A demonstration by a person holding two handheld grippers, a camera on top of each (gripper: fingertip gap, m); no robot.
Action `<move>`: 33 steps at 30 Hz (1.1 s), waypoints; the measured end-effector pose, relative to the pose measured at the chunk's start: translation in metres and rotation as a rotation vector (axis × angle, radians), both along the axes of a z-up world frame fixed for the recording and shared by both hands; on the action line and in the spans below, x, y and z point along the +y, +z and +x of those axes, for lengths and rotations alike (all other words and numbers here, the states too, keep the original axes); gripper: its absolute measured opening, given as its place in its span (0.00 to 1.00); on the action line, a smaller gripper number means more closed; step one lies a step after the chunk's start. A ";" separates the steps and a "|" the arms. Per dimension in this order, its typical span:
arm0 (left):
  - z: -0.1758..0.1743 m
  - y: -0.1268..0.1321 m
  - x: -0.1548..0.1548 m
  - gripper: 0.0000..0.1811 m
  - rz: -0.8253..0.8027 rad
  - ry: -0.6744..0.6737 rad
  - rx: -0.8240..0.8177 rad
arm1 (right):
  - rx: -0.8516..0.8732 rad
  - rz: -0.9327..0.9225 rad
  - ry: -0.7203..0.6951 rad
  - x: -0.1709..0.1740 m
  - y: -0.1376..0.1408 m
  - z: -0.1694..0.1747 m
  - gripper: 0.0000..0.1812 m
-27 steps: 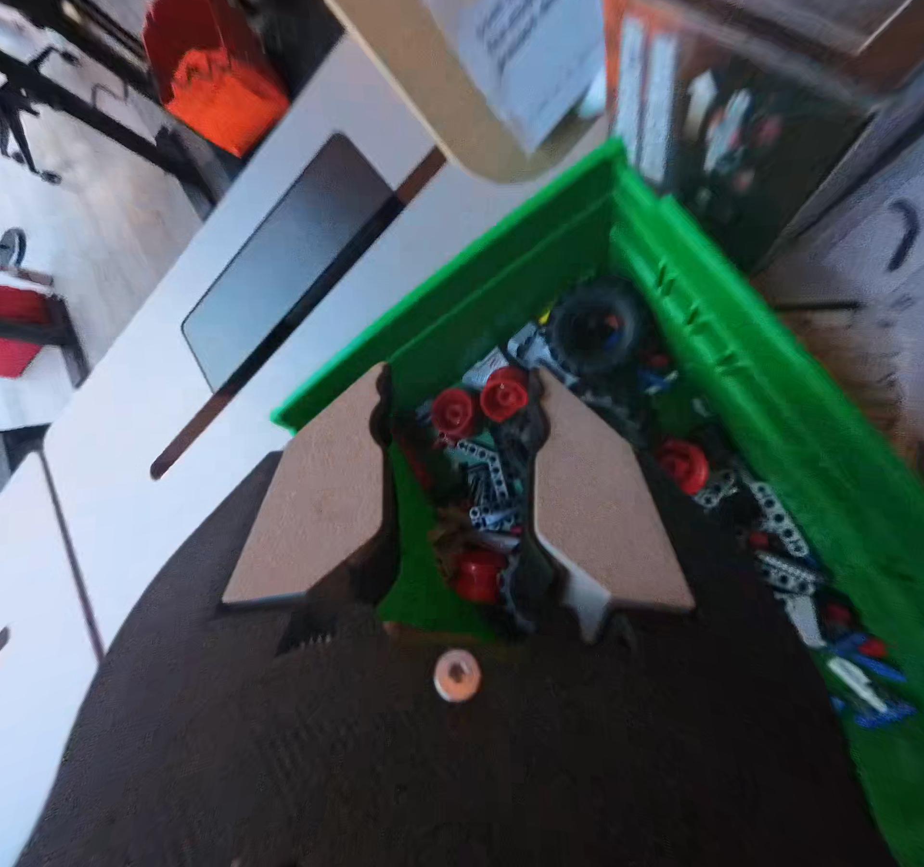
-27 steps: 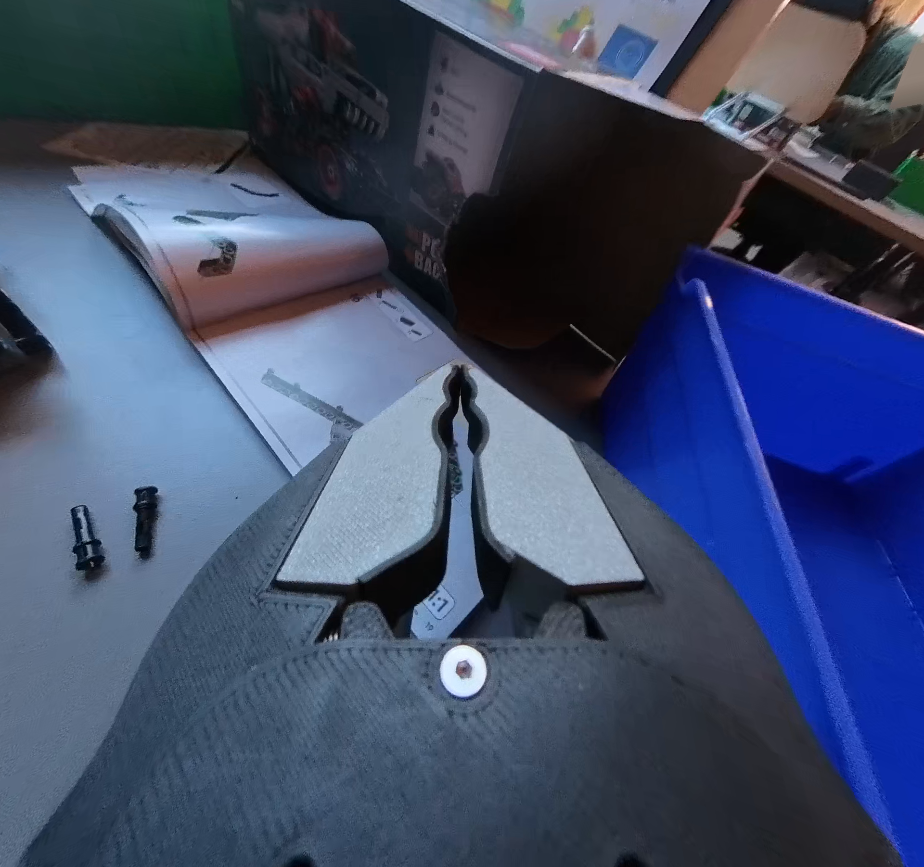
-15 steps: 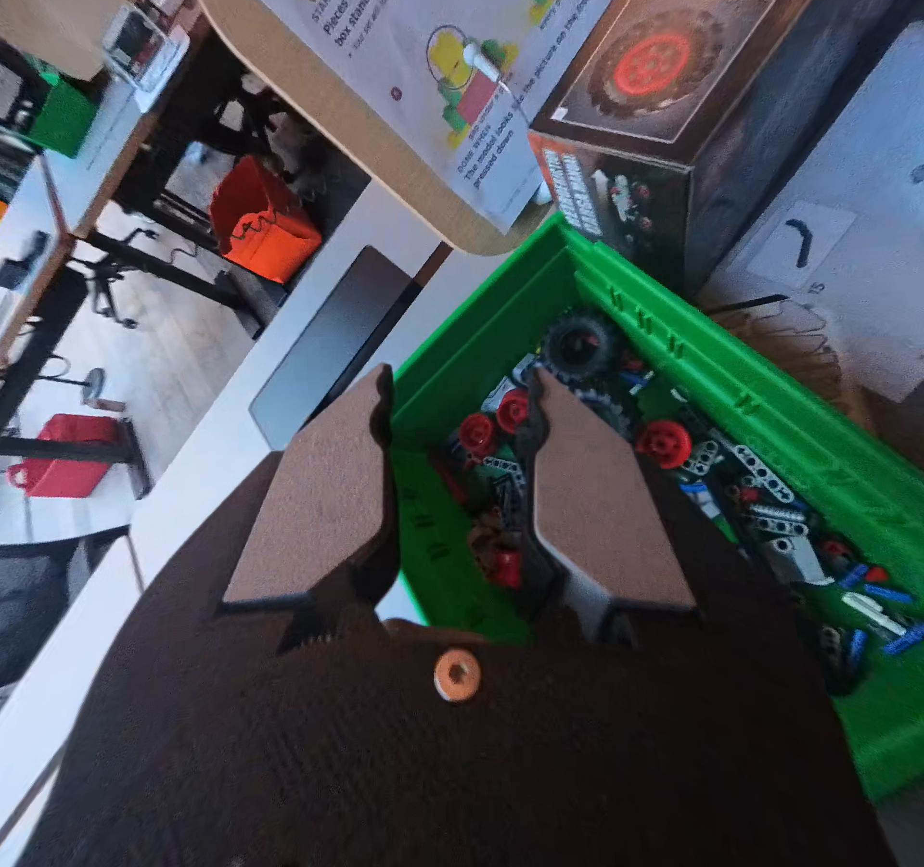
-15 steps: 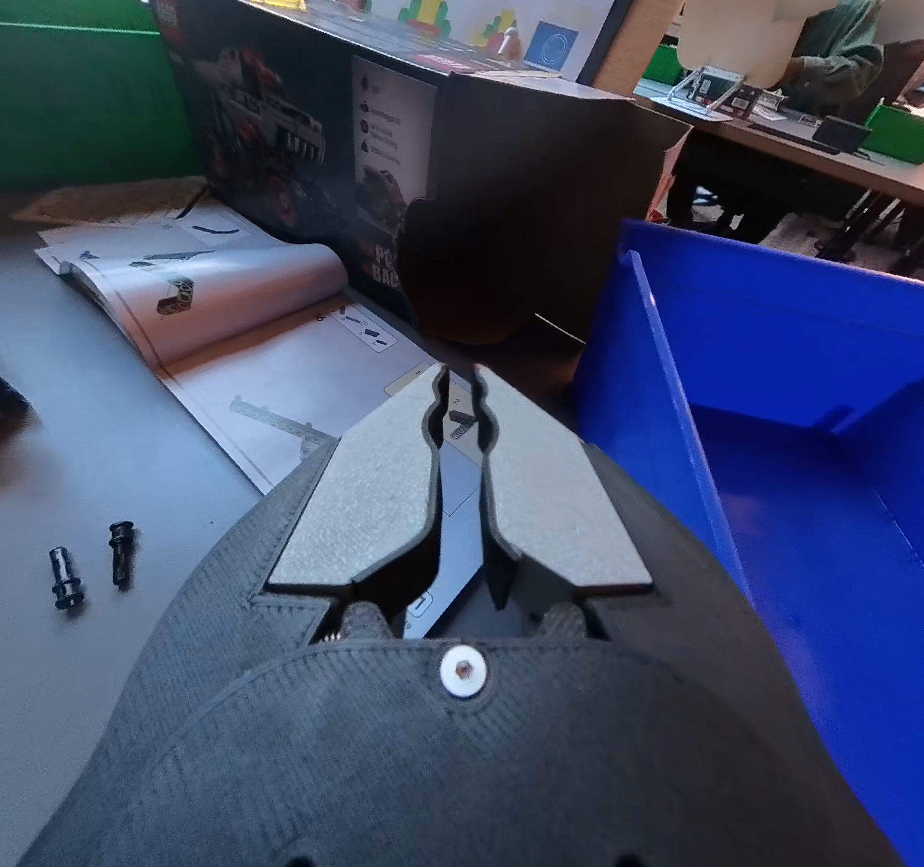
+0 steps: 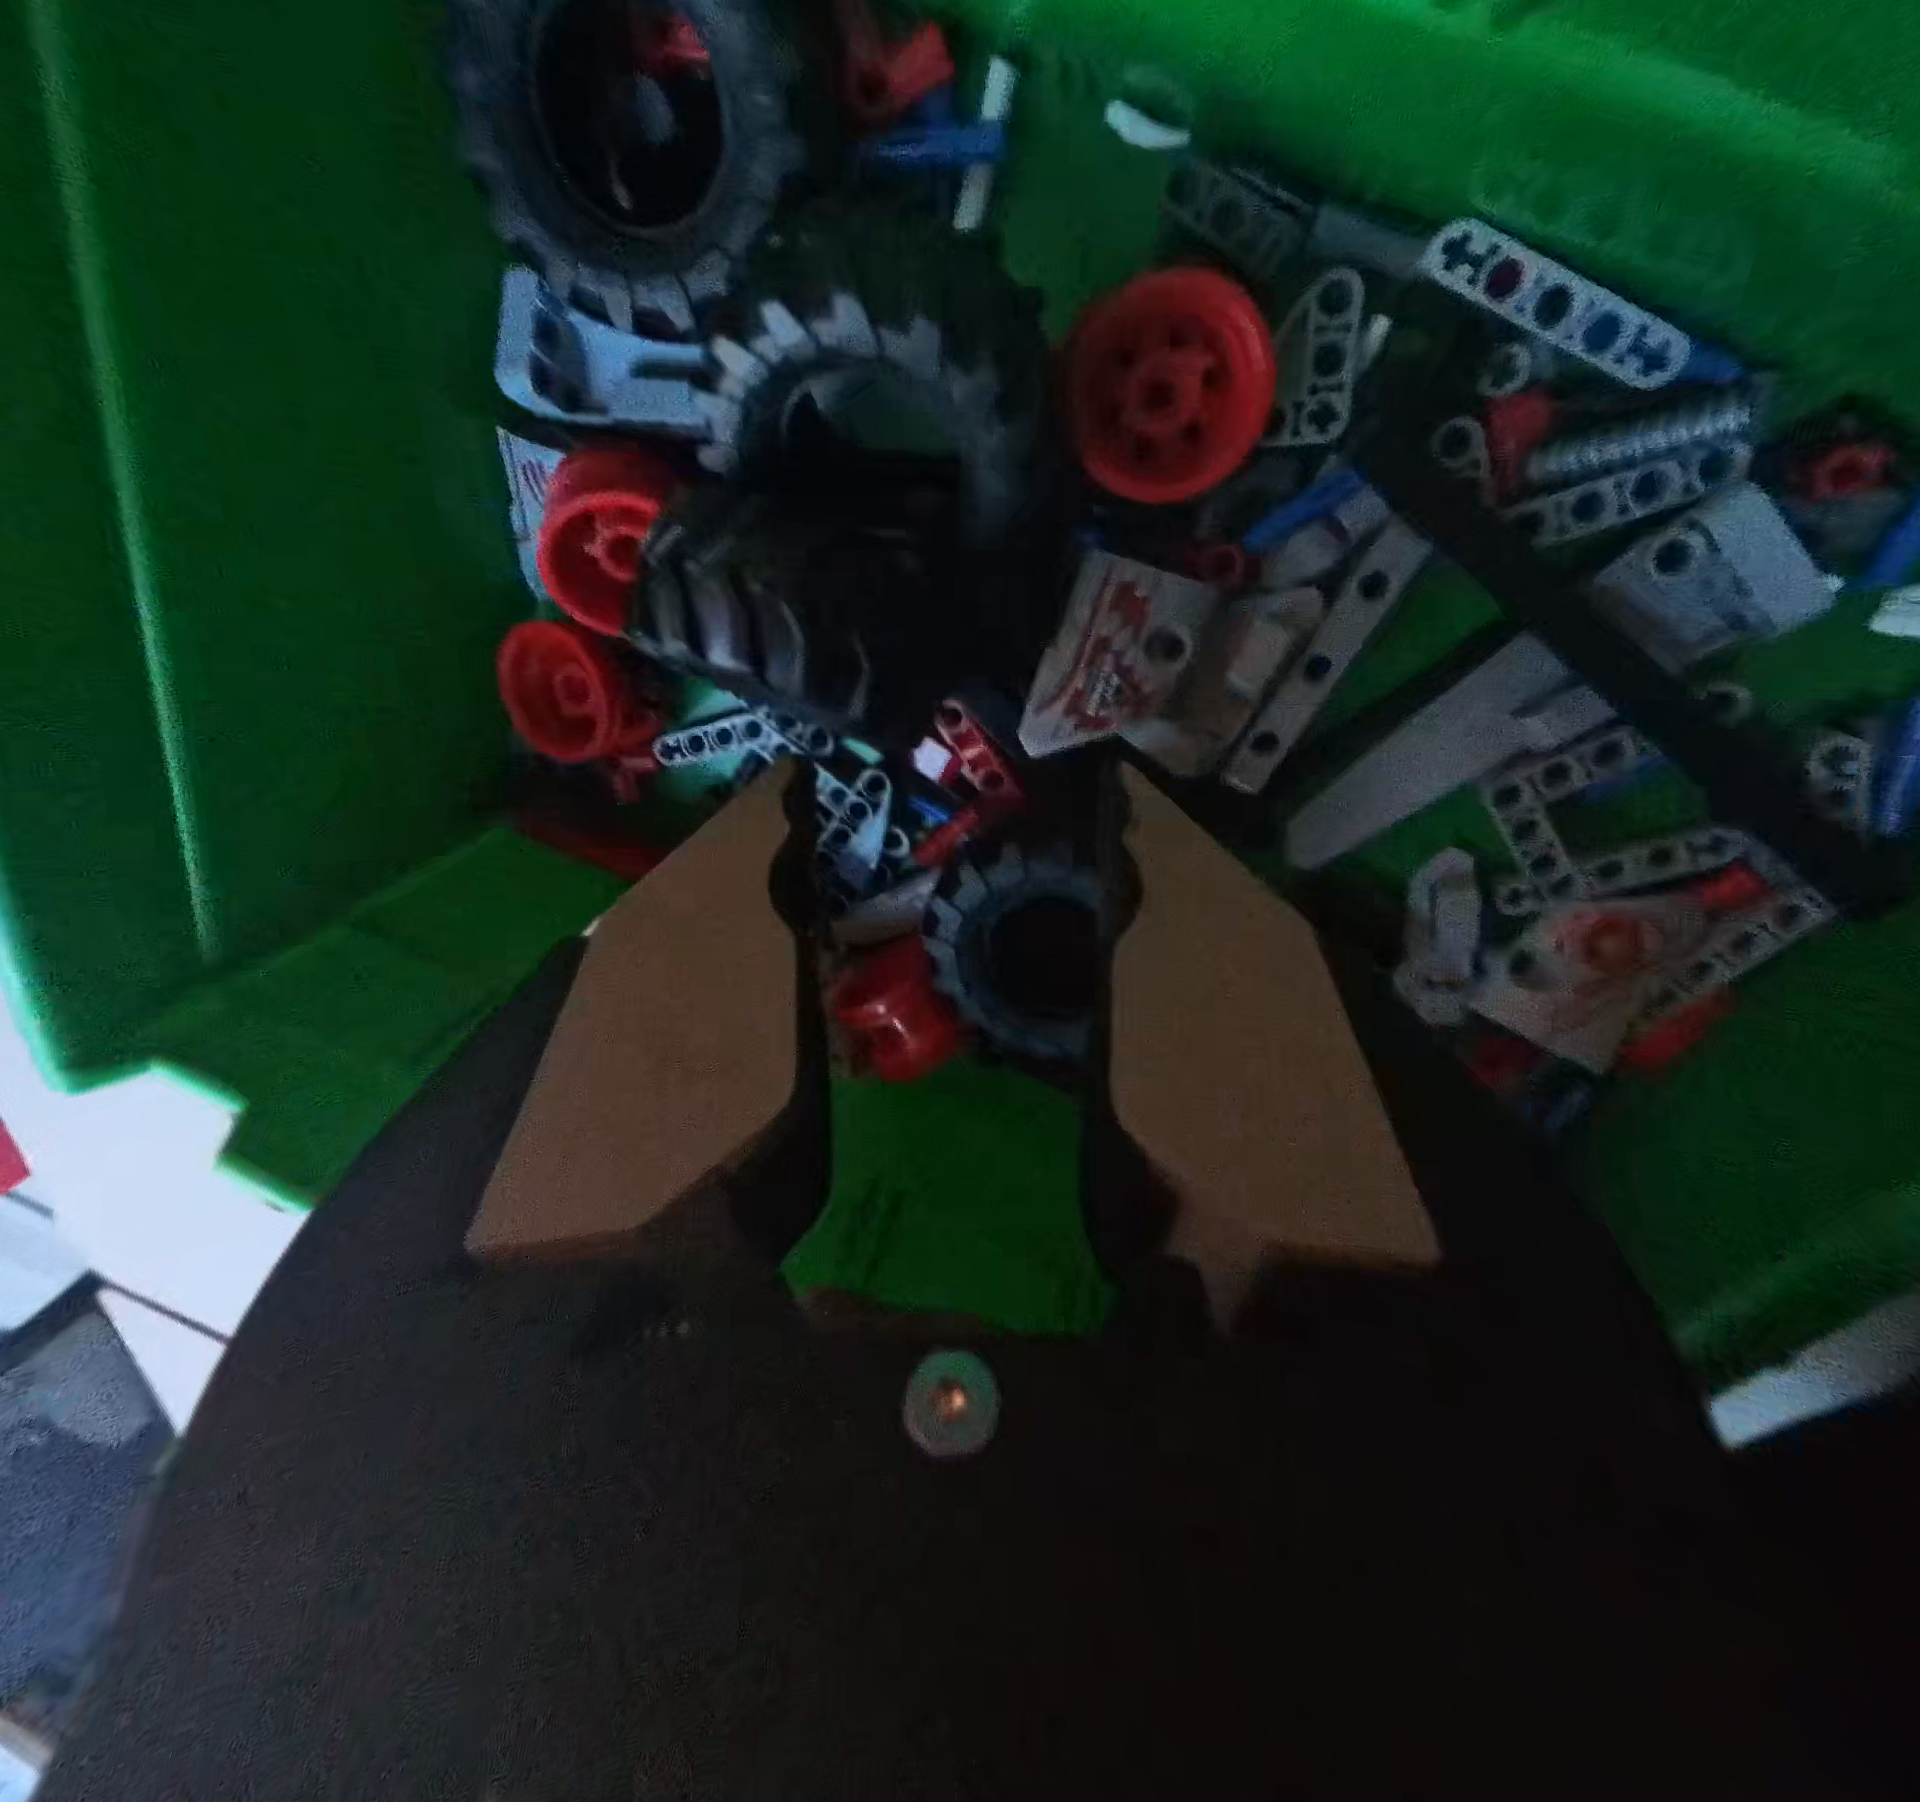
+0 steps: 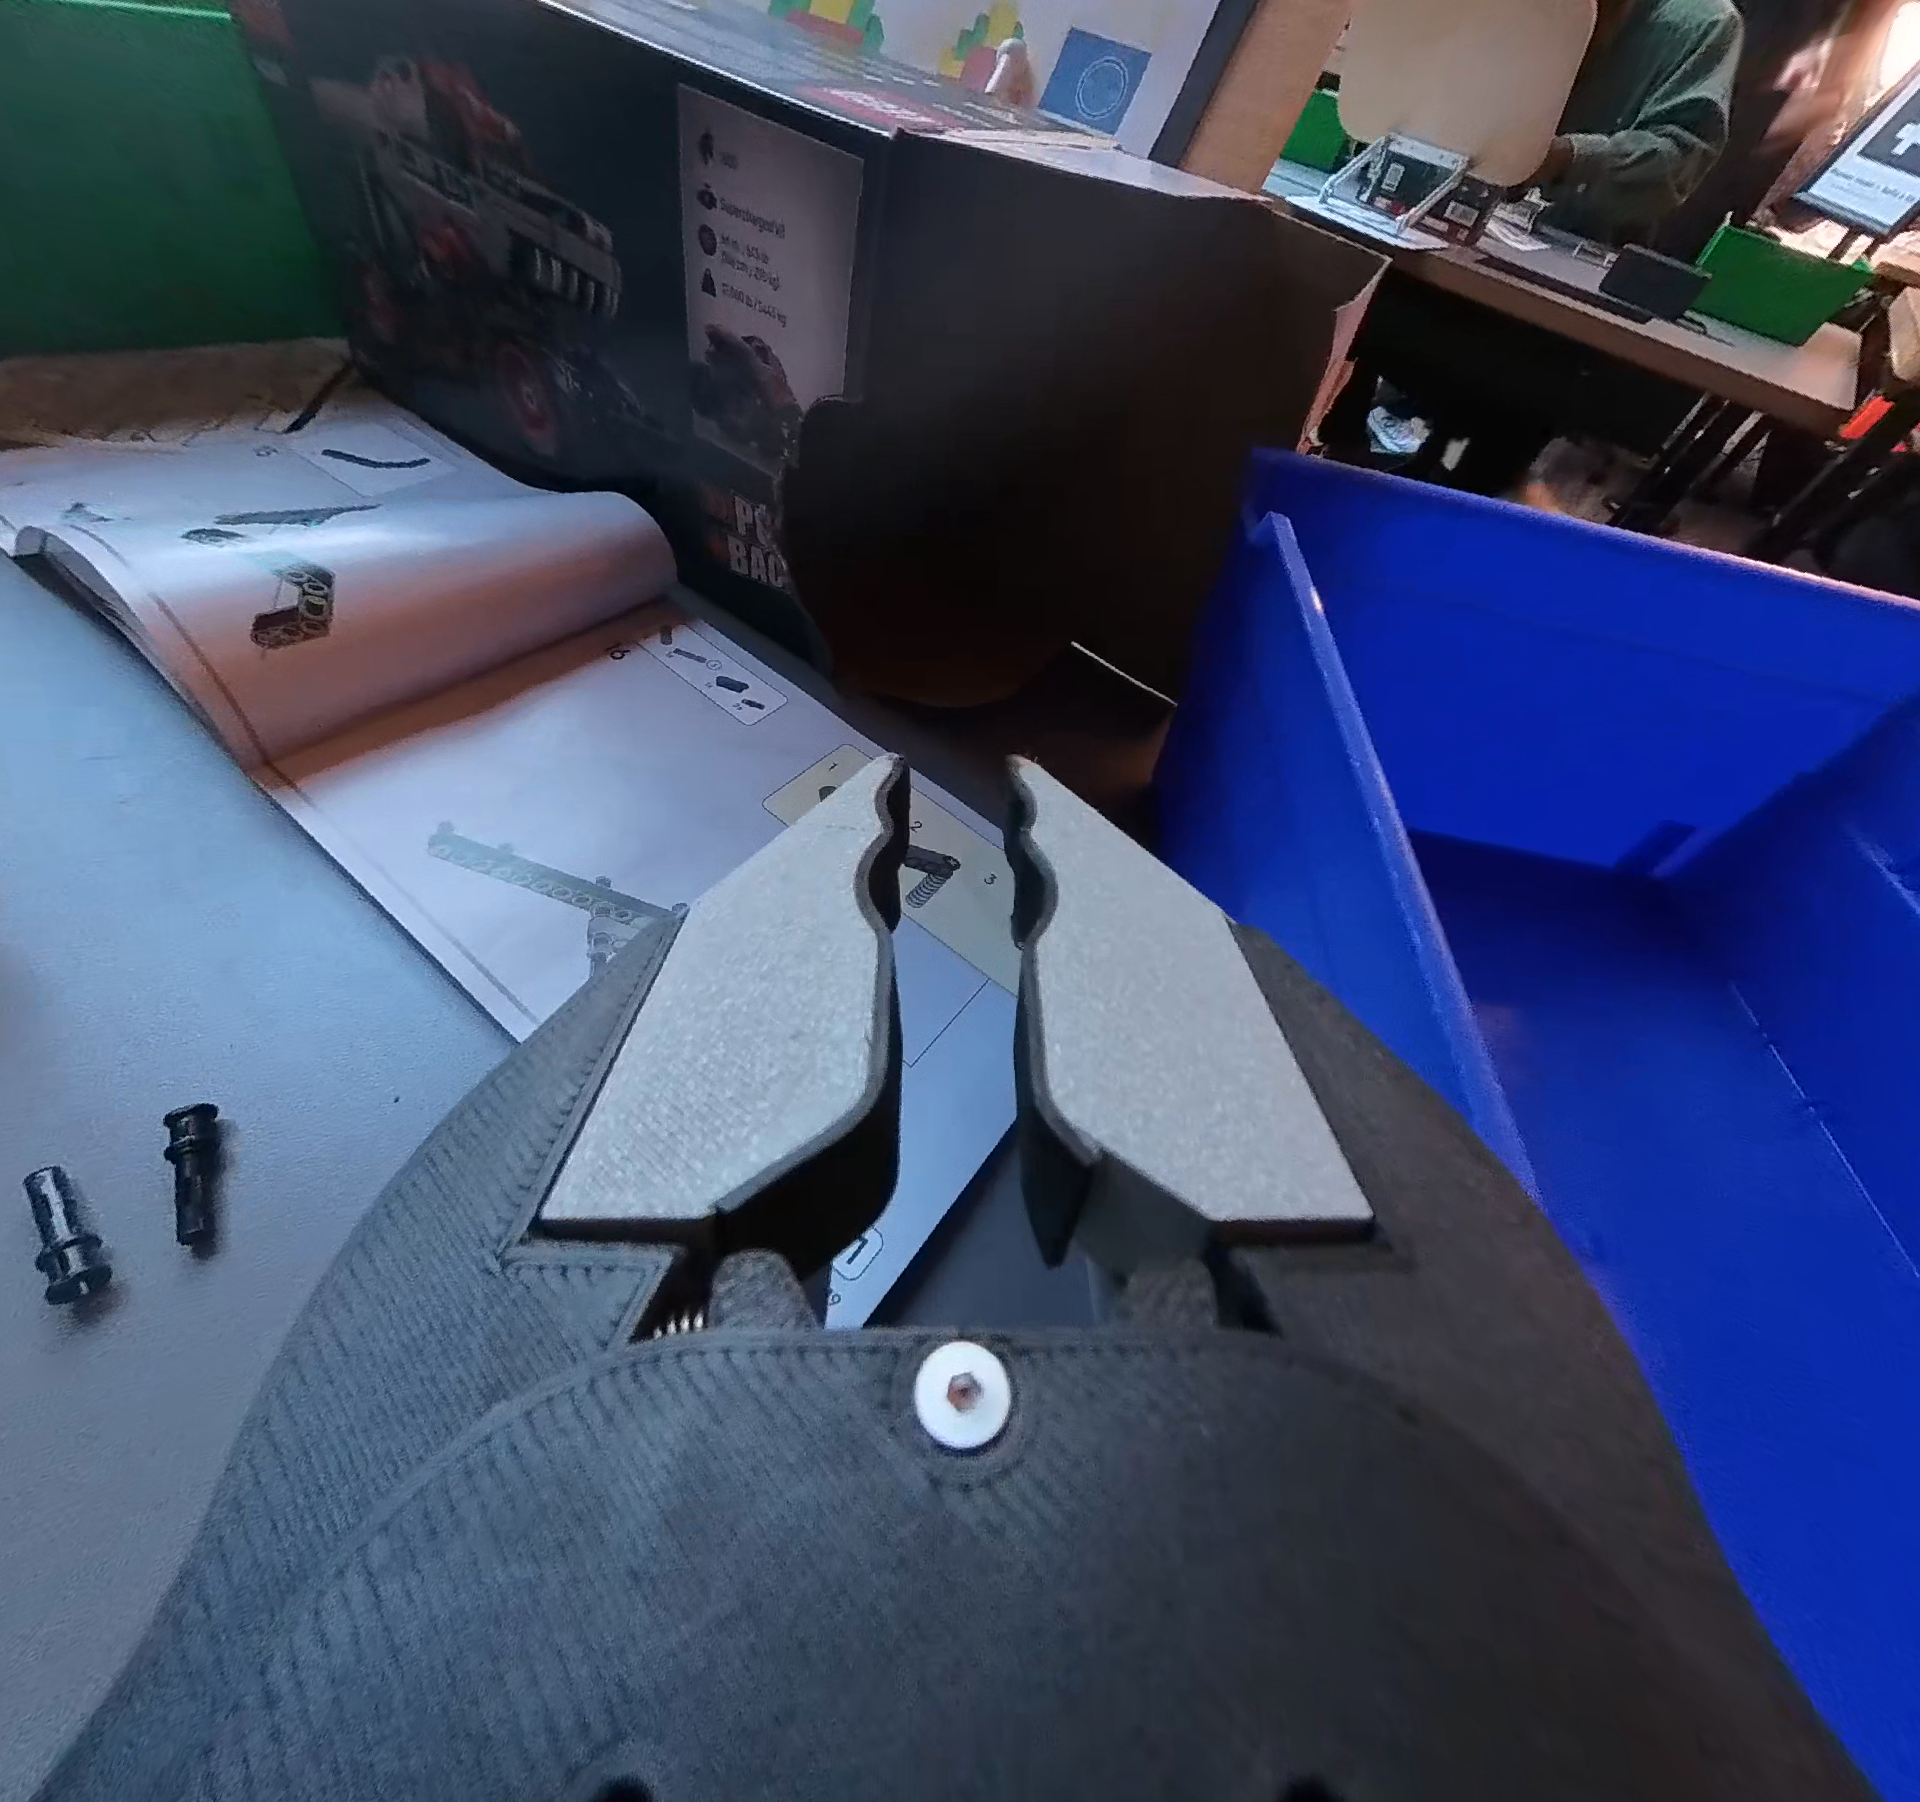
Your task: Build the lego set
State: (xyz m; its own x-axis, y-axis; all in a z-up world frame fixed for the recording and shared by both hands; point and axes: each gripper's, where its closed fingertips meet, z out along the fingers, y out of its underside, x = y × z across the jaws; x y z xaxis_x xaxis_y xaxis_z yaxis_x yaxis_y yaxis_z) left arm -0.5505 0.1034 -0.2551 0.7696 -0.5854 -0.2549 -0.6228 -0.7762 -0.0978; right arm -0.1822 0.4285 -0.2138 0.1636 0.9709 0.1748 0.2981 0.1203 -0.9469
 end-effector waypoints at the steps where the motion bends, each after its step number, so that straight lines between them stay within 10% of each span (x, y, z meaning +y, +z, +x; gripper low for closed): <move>1: 0.000 -0.002 0.009 0.25 0.022 -0.007 0.007 | 0.001 0.000 0.003 0.000 0.000 0.000 0.07; 8: -0.044 0.016 0.057 0.28 0.191 0.215 0.183 | 0.024 -0.022 0.011 0.000 0.003 0.002 0.05; 22: -0.030 0.032 0.071 0.27 0.283 0.151 0.083 | 0.016 -0.021 0.011 -0.001 0.001 0.001 0.02; 29: -0.089 0.022 0.045 0.00 0.164 0.317 0.261 | 0.005 -0.033 0.002 0.001 -0.001 0.001 0.00; 33: -0.067 0.043 0.058 0.17 0.277 0.344 0.099 | -0.011 -0.024 0.011 0.000 -0.003 0.000 0.00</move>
